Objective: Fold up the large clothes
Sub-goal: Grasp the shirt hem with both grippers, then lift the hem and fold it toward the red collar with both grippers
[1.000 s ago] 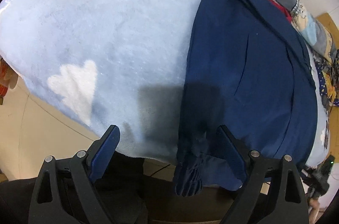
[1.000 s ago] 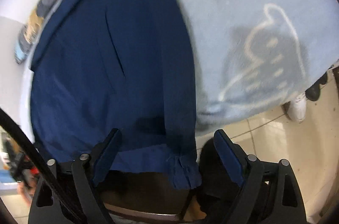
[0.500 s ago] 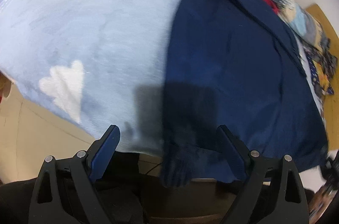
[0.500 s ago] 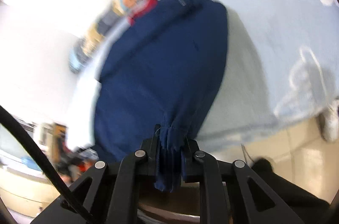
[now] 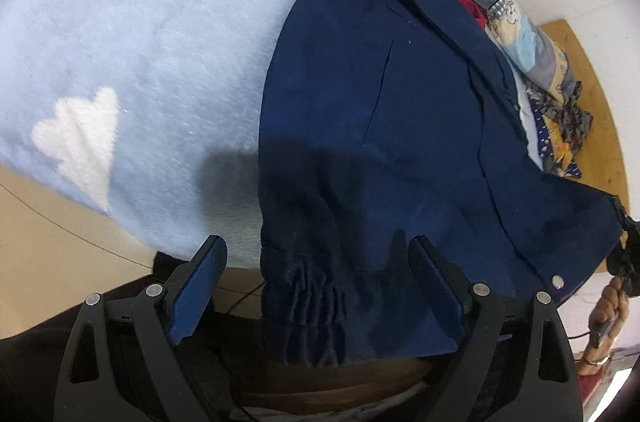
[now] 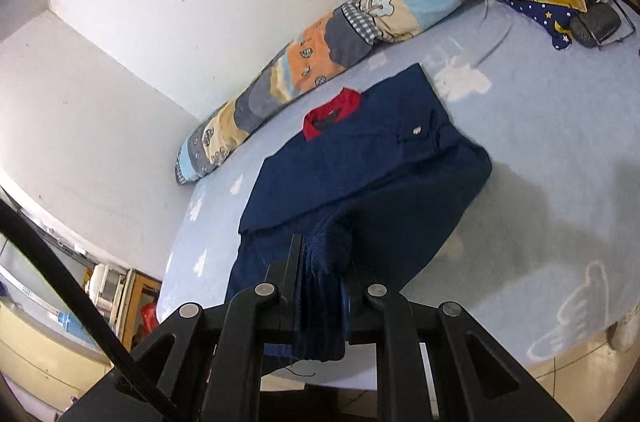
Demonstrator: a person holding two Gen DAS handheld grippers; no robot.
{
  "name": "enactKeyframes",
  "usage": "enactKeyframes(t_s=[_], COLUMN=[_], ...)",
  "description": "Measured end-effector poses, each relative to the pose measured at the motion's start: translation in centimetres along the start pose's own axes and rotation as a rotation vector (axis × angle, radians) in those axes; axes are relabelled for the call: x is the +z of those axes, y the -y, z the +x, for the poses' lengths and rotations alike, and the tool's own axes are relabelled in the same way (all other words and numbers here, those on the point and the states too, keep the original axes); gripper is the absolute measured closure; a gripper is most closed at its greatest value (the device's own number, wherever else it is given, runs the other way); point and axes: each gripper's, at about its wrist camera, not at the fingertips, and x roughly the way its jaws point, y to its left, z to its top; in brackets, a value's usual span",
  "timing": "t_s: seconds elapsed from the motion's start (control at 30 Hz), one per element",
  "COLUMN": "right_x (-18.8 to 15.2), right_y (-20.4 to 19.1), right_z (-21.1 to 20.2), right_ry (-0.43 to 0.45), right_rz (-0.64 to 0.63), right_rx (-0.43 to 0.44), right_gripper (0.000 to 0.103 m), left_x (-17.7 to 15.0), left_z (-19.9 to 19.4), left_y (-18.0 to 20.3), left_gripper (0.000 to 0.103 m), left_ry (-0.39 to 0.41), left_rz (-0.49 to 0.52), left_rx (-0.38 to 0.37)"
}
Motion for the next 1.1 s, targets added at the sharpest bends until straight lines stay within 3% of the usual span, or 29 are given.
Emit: enactKeyframes(t_s=[0.07,0.1,0.17,0.33,0.43,0.63,0.83,1.0,1.1], right_x=[0.2,0.5,1.0,1.0,0.9,1.2,3.6,7.4,10.4], right_y=[0.3,0.5,0.6,0.7,0.6,0.1,-0.1,0.3,0.6], right_z=[-0.4,-0.6,-0.9,-1.3,-1.6,-2.0,-1.9,-0.1,2.2], right_ry=[0.01,0.013,0.018,0.02,0.025,0.04,0.073,0.092,0.092], right_rz=[-0.001,0.003,0.001,-0.008,-0.019,-0.029,-0.031,-0.02,-0.024], right_rx=[-0.004,-0.002,-0.003,-0.001,0.004,-0.012,-0.009,-0.01,-0.032], right_gripper=[0.088,0.088,0.088,0.088,0.088,0.088,0.088,0.088,0.088], left_x=[-0.1,0.0,-0.3,-0.5,-0.5,1.4,6.9,13.3,18.1], left_z=[0.1,0.4,0.8,0.4,-0.8,-3.9,-6.6,-7.4,-6.6], left_y=[0.1,0.1,0.3,1.5,2.5,4.9,7.6,9.8,10.9], left_gripper=[0.035,0.04,0.07,0.078,0.083,0.085,0.085,0.087,0.098], left_ry=[-0.007,-0.018,-0.043,-0.007,0.068,0.231,0.336,0.406,0.404], left_rz=[-0.004,-0.008,-0.01,0.036,0.065,0.095,0.087,0.079,0.062], left_rx=[-0.016,-0.029,-0.067,-0.08,-0.091,-0.133,-0.144,-0.082,-0.062])
